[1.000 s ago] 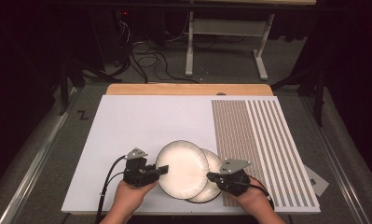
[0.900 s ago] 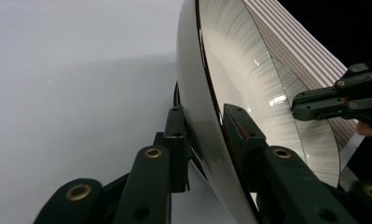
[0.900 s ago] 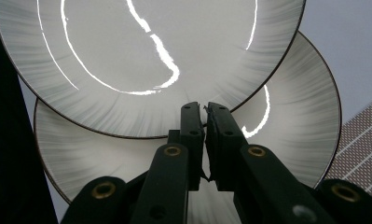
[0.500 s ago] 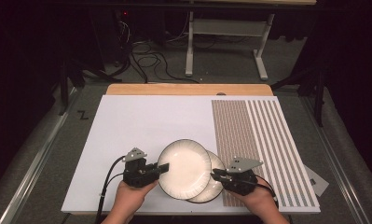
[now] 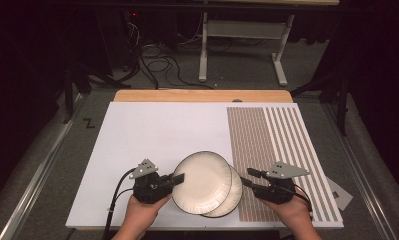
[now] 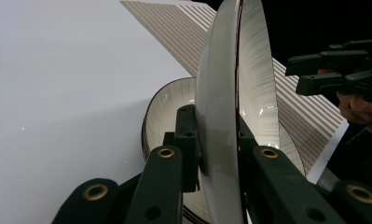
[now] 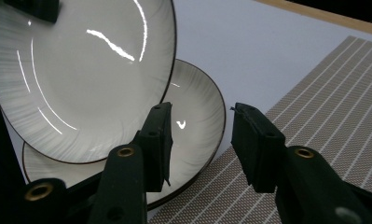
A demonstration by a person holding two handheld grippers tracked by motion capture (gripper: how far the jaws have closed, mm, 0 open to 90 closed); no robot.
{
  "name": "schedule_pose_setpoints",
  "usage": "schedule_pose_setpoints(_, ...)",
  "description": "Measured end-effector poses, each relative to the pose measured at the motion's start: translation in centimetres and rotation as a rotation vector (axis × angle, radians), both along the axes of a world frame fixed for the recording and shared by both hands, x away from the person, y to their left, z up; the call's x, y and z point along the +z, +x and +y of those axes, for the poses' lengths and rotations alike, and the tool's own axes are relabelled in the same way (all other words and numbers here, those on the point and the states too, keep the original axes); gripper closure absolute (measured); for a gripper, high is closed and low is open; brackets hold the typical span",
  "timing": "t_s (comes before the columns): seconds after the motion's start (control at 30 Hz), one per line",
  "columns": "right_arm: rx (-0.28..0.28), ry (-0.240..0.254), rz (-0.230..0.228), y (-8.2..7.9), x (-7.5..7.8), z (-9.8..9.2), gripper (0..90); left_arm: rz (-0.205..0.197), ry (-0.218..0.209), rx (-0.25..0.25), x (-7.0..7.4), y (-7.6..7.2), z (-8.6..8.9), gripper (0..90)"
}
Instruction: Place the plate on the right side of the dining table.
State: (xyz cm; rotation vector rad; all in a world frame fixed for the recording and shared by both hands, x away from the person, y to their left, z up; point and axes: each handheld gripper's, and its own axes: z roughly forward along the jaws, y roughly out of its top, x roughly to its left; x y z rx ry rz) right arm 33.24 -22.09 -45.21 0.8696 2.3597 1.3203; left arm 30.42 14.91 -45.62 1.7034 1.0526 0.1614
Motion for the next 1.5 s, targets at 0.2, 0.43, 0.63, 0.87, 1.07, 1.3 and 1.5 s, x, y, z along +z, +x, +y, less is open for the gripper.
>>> schedule_pose_setpoints(0.2,-0.041,0.023,-0.033,-0.1,0.4,-1.4,48.0,-0.062,0.03,0.01,0.3,-0.3,-0.5,80.0)
schedule_pose_setpoints(0.43,-0.067,0.07,-0.078,-0.2,0.8,-2.8,26.9,-0.13,0.071,0.032,0.3,-0.6,-1.1,80.1)
schedule_pose_setpoints(0.63,-0.09,0.125,-0.105,-0.6,1.4,-4.0,14.5,-0.159,0.086,0.031,0.3,-0.6,-1.2,80.0)
schedule_pose_setpoints(0.87,-0.117,0.13,-0.107,-1.1,1.7,-4.8,1.0,-0.194,0.107,0.045,0.4,-0.6,-1.3,80.0)
schedule_pose_setpoints(1.07,-0.128,0.124,-0.11,-1.4,1.7,-5.5,0.1,-0.214,0.114,0.054,0.3,-0.7,-1.1,80.0)
schedule_pose_setpoints(1.3,-0.12,0.135,-0.122,-1.3,1.4,-5.7,0.1,-0.227,0.118,0.045,0.3,-0.7,-1.1,79.9)
schedule_pose_setpoints(1.5,-0.111,0.114,-0.116,-1.3,1.8,-5.2,0.1,-0.235,0.117,0.038,0.3,-0.7,-1.1,79.8)
